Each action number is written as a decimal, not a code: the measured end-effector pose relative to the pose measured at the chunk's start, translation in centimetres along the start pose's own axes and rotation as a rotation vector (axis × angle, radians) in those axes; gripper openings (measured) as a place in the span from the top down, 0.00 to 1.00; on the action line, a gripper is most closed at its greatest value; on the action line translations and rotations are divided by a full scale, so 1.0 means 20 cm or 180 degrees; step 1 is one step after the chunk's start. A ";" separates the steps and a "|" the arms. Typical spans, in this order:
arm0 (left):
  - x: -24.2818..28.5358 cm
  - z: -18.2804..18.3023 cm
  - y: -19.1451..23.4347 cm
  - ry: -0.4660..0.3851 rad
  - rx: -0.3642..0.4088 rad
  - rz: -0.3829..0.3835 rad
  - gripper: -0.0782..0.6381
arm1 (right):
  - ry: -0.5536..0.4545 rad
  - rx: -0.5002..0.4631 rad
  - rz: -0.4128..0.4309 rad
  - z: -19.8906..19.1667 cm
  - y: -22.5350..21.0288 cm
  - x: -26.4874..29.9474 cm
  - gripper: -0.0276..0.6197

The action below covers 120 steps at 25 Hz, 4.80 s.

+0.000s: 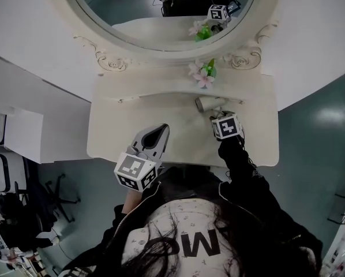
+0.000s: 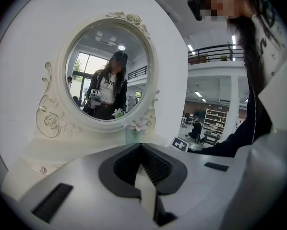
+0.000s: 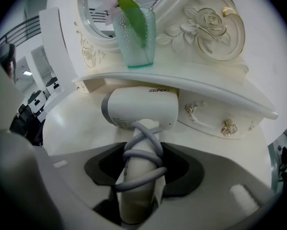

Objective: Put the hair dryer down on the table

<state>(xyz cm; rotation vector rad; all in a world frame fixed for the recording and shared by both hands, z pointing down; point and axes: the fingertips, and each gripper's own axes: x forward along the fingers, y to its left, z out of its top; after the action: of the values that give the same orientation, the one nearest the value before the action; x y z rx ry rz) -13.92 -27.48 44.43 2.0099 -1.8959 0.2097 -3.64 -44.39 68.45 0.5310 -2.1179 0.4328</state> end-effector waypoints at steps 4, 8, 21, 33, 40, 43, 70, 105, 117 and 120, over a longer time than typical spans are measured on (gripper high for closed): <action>0.00 -0.01 0.00 0.0009 -0.0008 -0.0027 0.90 | -0.0016 0.0124 -0.0007 0.02 -0.02 0.01 0.61; -0.01 -0.01 0.00 0.0002 -0.0019 -0.0064 0.90 | -0.0033 0.0100 -0.0040 0.02 -0.02 0.01 0.61; -0.06 -0.04 0.05 -0.0050 0.0029 -0.0303 0.90 | -0.0329 0.0411 -0.0166 0.01 -0.02 -0.11 0.54; -0.11 -0.09 0.07 -0.0095 0.0060 -0.0622 0.90 | -0.1290 0.0865 -0.0067 0.12 0.24 -0.59 0.54; -0.21 -0.11 0.10 -0.0121 0.0120 -0.0853 0.90 | -0.1742 0.1054 0.0105 0.21 0.58 -0.82 0.55; -0.25 -0.13 0.12 -0.0116 0.0154 -0.0959 0.90 | -0.1812 0.1095 0.0155 0.21 0.72 -0.85 0.55; -0.51 -0.19 0.07 -0.0134 0.0175 -0.1279 0.90 | -0.1914 0.1196 0.0389 0.11 1.21 -1.05 0.77; -1.12 -0.61 -0.91 -0.0095 0.0061 -0.0276 0.90 | -0.1815 0.0697 0.1638 -0.81 1.43 -1.64 0.90; -1.34 -0.67 -0.84 -0.0115 0.0050 -0.0214 0.90 | -0.1773 0.0537 0.1803 -0.83 1.74 -1.63 0.93; -1.46 -0.69 -0.80 -0.0144 0.0018 -0.0208 0.90 | -0.1745 0.0495 0.1811 -0.84 1.86 -1.65 0.94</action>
<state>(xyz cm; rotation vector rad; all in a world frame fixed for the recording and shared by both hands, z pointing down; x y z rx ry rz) 1.47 5.12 44.30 2.0935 -1.8549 0.1536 5.56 2.29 46.40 0.1189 -2.7823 0.8510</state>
